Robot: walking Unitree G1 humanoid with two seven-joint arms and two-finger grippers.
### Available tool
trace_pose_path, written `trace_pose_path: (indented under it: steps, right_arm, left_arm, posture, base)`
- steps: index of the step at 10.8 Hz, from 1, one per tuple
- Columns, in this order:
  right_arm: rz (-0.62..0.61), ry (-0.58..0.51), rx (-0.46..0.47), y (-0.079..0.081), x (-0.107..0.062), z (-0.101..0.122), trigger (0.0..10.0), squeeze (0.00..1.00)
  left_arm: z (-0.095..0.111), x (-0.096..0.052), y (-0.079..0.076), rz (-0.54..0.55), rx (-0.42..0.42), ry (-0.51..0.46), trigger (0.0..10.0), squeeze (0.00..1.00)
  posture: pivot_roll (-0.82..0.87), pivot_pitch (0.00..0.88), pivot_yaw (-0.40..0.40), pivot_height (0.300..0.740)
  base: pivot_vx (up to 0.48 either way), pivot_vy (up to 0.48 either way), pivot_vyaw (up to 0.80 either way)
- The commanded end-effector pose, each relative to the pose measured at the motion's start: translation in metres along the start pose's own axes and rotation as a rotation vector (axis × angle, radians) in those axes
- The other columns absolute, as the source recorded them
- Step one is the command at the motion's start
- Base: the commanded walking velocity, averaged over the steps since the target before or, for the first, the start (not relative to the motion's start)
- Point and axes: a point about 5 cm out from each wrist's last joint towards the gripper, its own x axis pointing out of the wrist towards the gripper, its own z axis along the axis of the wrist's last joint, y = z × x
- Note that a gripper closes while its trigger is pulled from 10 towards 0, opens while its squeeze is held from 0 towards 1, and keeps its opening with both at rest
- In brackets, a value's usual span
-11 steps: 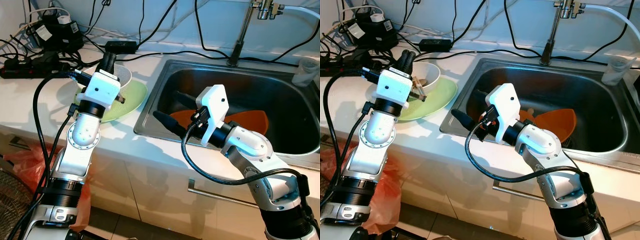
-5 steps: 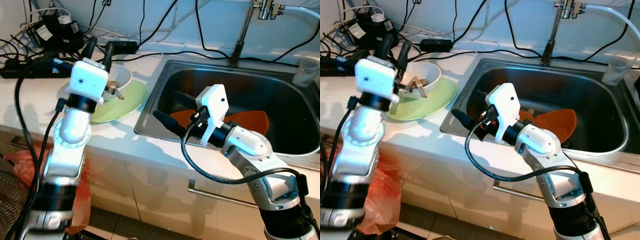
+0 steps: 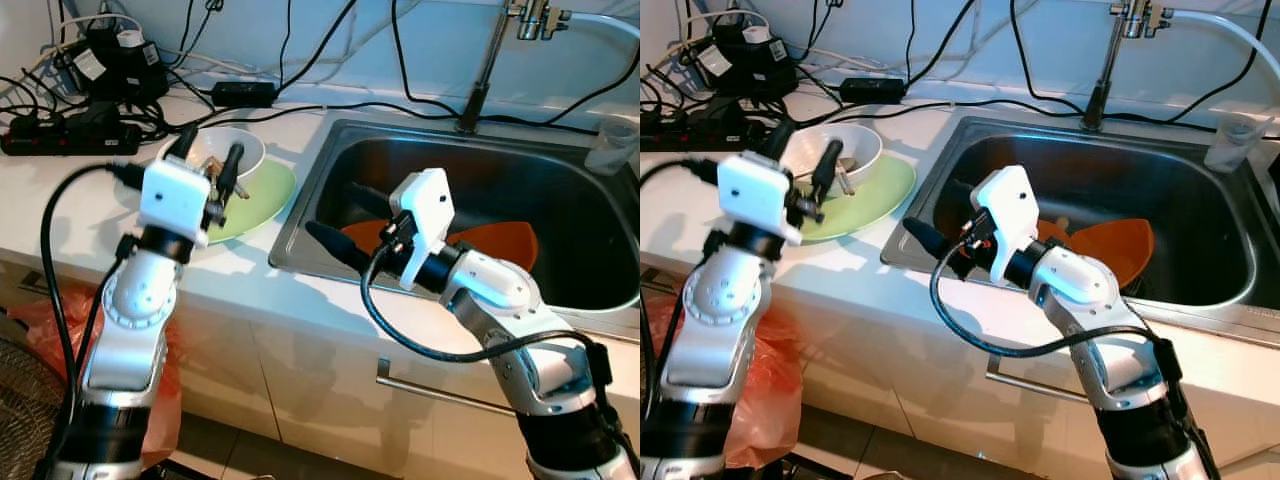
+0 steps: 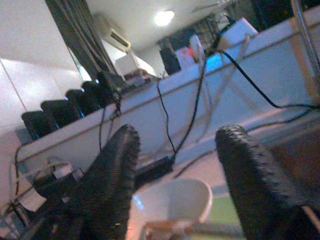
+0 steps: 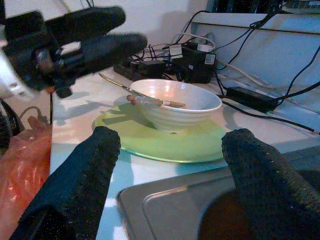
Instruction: Kitchen organization
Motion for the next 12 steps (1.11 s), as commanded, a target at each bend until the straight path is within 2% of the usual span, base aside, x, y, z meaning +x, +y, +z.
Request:
trace_pose_path:
  steps: [1, 3, 7, 12]
  right_arm:
    - [0.011, -0.013, -0.009, 0.0, 0.0, 0.003, 10.0, 0.0]
    - [0.012, -0.012, -0.01, 0.0, 0.0, 0.002, 10.0, 0.0]
    - [0.032, 0.01, 0.0, 0.003, -0.002, -0.001, 10.0, 0.0]
    - [0.045, 0.038, 0.004, 0.007, -0.007, -0.006, 10.0, 0.0]
  left_arm:
    - [-0.003, -0.005, -0.003, -0.03, -0.005, 0.011, 10.0, 1.0]
    - [-0.013, -0.016, -0.009, -0.074, 0.014, 0.049, 10.0, 1.0]
    - [-0.02, -0.023, -0.015, -0.145, 0.061, 0.058, 10.0, 1.0]
    - [-0.027, -0.018, -0.025, -0.2, 0.113, 0.055, 10.0, 1.0]
  posture:
    - [0.04, 0.0, 0.03, 0.74]
    - [0.03, 0.0, 0.032, 0.74]
    - [0.03, 0.0, 0.031, 0.74]
    - [0.01, 0.0, 0.033, 0.74]
  base:
    - [0.0, 0.0, 0.0]
    - [0.0, 0.0, 0.0]
    - [0.0, 0.0, 0.0]
    - [0.0, 0.0, 0.0]
